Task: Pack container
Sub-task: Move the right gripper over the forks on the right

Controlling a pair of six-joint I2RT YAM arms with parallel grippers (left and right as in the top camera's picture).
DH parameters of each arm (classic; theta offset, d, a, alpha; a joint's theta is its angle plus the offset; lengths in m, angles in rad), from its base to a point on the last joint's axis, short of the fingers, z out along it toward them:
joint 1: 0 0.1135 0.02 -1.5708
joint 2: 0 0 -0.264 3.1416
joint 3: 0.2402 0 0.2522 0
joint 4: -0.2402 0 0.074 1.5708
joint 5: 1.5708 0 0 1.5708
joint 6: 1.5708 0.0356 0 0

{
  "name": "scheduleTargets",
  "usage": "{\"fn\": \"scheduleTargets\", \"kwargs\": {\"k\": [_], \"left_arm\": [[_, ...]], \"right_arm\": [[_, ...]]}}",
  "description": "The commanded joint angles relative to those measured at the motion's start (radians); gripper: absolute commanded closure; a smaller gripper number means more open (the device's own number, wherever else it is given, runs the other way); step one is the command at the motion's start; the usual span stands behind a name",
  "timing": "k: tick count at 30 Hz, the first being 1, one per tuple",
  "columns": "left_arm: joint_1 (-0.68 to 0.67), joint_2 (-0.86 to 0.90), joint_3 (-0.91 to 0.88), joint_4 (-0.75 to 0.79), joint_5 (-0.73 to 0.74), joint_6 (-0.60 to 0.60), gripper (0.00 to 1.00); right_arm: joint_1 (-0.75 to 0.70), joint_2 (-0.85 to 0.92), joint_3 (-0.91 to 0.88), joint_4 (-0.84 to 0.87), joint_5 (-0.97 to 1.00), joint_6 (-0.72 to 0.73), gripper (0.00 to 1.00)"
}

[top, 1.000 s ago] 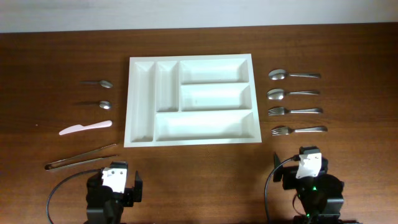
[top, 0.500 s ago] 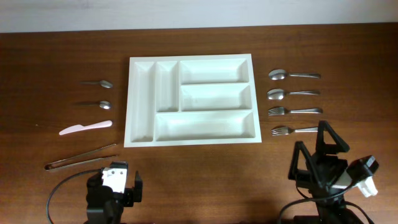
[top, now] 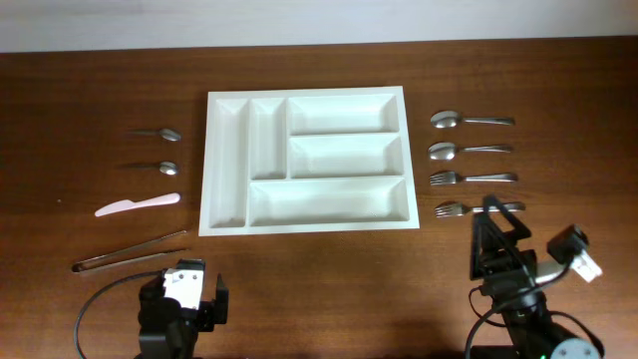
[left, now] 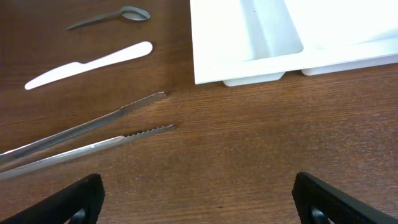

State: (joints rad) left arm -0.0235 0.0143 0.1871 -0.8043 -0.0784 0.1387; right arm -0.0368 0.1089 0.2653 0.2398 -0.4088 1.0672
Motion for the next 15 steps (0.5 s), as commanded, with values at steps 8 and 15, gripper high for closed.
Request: {"fn": "scheduleTargets", "kwargs": {"k": [8,15], "left_arm": [[-0.005,-0.008,-0.003,0.0,0.004,0.013,0.01],[-0.005,-0.008,-0.003,0.0,0.004,0.013,0.01]], "right_arm": [[-0.004,0.354,0.713,-0.892,-0.097,-0.695,0.01],[-0.004,0.727,1.122,-1.524,0.172,-1.015,0.01]]}}
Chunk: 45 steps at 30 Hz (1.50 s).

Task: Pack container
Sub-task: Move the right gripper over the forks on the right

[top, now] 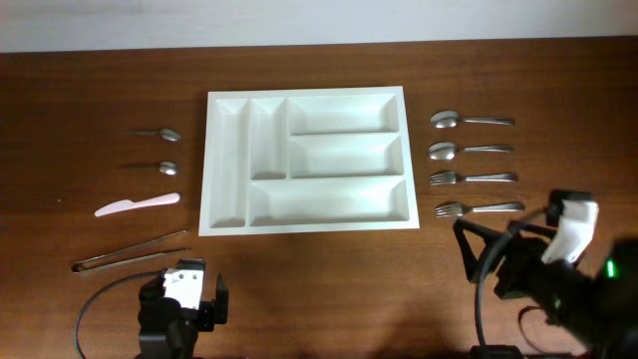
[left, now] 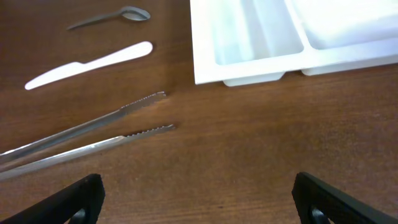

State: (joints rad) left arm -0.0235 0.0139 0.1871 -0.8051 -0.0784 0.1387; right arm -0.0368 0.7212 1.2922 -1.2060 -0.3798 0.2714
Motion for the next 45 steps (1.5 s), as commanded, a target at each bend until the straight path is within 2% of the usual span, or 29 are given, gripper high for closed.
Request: {"fn": "scheduleTargets", "kwargs": {"k": [1,17,21,24,29,33,38,45], "left_arm": [[-0.005,-0.008,-0.003,0.0,0.004,0.013,0.01],[-0.005,-0.008,-0.003,0.0,0.004,0.013,0.01],[-0.005,-0.008,-0.003,0.0,0.004,0.013,0.01],[-0.005,-0.008,-0.003,0.0,0.004,0.013,0.01],[-0.005,-0.008,-0.003,0.0,0.004,0.013,0.01],[-0.005,-0.008,-0.003,0.0,0.004,0.013,0.01],[-0.005,-0.008,-0.003,0.0,0.004,0.013,0.01],[-0.005,-0.008,-0.003,0.0,0.004,0.013,0.01]], "right_arm": [[-0.004,0.159,0.115,-0.094,0.149,-0.219,0.01],[-0.003,0.66,0.116,-0.182,0.016,-0.2,0.01],[-0.004,0.743,0.116,-0.152,0.024,-0.064,0.01],[-0.004,0.782,0.116,-0.111,0.092,0.1,0.01],[-0.004,0.813,0.116,-0.052,0.368,0.449,0.01],[-0.004,0.825,0.116,-0.027,0.52,0.634,0.01],[-0.004,0.88,0.113,-0.016,0.571,0.762,0.01],[-0.004,1.035,0.113,-0.016,0.539,0.812,0.01]]}}
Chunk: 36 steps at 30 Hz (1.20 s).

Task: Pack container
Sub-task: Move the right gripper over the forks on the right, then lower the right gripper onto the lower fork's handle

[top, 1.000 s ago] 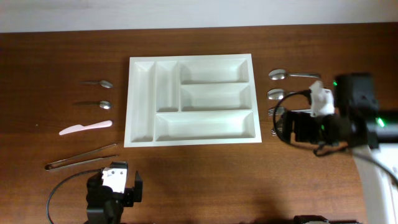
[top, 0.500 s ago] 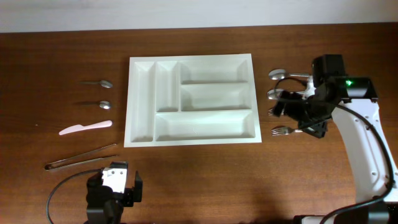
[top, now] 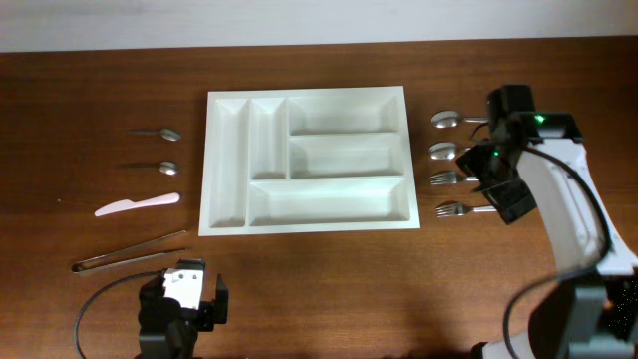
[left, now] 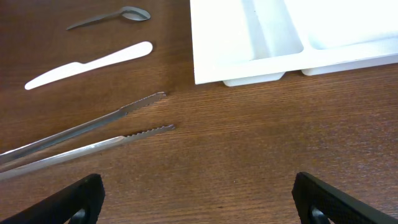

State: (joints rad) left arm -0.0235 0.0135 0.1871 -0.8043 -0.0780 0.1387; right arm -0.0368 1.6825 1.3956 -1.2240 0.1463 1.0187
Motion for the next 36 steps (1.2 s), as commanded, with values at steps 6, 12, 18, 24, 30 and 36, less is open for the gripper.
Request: {"fn": "scheduleTargets", "kwargs": {"k": [6,12,18,24,30,36], "left_arm": [[-0.005,-0.008,-0.003,0.0,0.003,0.013,0.01],[-0.005,-0.008,-0.003,0.0,0.003,0.013,0.01],[-0.005,-0.008,-0.003,0.0,0.003,0.013,0.01],[-0.005,-0.008,-0.003,0.0,0.003,0.013,0.01],[-0.005,-0.008,-0.003,0.0,0.003,0.013,0.01],[-0.005,-0.008,-0.003,0.0,0.003,0.013,0.01]], "right_arm": [[-0.004,0.191,0.009,-0.006,-0.043,0.126,0.01],[-0.004,0.207,0.008,-0.009,-0.053,0.226,0.01],[-0.006,0.207,0.008,-0.01,-0.072,0.386,0.01],[-0.01,0.207,0.005,0.003,-0.058,0.493,0.01],[-0.011,0.207,-0.023,0.135,-0.003,0.422,0.01],[-0.011,0.207,-0.103,0.256,-0.003,0.422,0.01]]}}
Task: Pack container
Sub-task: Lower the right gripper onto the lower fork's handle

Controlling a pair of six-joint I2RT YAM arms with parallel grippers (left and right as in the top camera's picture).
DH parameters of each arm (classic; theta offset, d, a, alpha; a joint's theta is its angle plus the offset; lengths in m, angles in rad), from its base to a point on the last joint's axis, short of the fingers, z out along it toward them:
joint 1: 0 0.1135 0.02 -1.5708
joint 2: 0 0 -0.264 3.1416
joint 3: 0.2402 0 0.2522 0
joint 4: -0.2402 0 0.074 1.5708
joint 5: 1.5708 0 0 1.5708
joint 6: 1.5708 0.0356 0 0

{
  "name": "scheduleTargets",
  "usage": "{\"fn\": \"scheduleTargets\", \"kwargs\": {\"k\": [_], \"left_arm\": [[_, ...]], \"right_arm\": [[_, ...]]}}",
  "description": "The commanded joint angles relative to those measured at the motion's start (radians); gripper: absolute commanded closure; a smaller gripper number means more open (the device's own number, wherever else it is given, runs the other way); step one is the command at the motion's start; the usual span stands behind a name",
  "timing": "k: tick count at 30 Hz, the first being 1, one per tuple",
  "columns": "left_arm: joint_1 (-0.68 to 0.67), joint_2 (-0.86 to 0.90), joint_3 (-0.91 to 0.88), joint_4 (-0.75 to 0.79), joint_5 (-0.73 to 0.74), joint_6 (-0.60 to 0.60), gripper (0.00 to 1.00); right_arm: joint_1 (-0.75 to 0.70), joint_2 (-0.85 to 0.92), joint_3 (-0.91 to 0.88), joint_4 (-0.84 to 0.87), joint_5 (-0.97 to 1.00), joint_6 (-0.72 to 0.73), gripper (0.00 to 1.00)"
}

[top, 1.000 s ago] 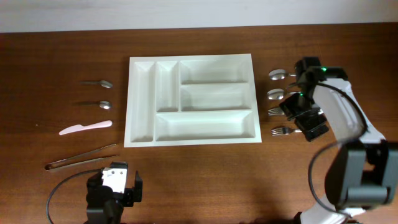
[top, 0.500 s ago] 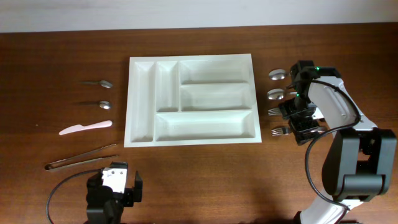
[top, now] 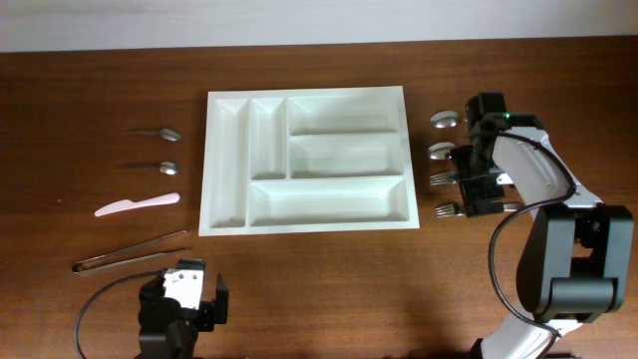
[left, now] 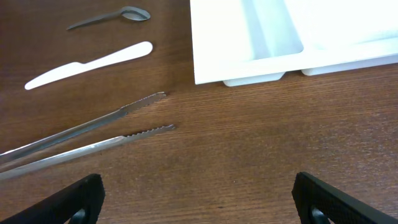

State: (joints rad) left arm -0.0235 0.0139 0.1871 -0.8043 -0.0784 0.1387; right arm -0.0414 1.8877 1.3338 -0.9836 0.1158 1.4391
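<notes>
The white cutlery tray (top: 228,225) lies mid-table with all its compartments bare; its near corner shows in the left wrist view (left: 236,74). Right of it lie two spoons (top: 443,121) and two forks (top: 443,179), partly hidden. My right gripper (top: 481,187) hangs over the forks' handles, its jaws apparently open across them; no contact can be made out. My left gripper (left: 199,202) rests open above bare table at the front left, holding nothing.
Left of the tray lie two small spoons (top: 165,134), a pale plastic knife (top: 137,205) and metal tongs (top: 130,251). The tongs (left: 87,138), knife (left: 87,62) and one spoon (left: 124,14) also show ahead of my left fingers (left: 74,199).
My right arm has shifted slightly left and toward the tray, now lower over the fork handles. The left arm and all the cutlery are unmoved.
My right gripper first stood folded near the table's front right. Then it was lifted and stretched out, then it was out over the spoons and forks. Now it sits over the forks. The left arm has stayed parked throughout.
</notes>
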Motion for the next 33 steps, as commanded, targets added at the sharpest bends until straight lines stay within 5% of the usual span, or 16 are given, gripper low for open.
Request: {"fn": "scheduleTargets", "kwargs": {"k": [1,22,33], "left_arm": [[-0.005,-0.008,-0.003,0.0,0.004,0.013,0.01],[-0.005,-0.008,-0.003,0.0,0.004,0.013,0.01],[-0.005,-0.008,-0.003,0.0,0.004,0.013,0.01]], "right_arm": [[-0.007,0.002,-0.064,0.032,0.027,0.002,0.01],[-0.215,0.002,-0.185,0.101,0.026,-0.168,0.04],[-0.139,0.002,-0.185,0.153,0.011,-0.231,0.05]]}}
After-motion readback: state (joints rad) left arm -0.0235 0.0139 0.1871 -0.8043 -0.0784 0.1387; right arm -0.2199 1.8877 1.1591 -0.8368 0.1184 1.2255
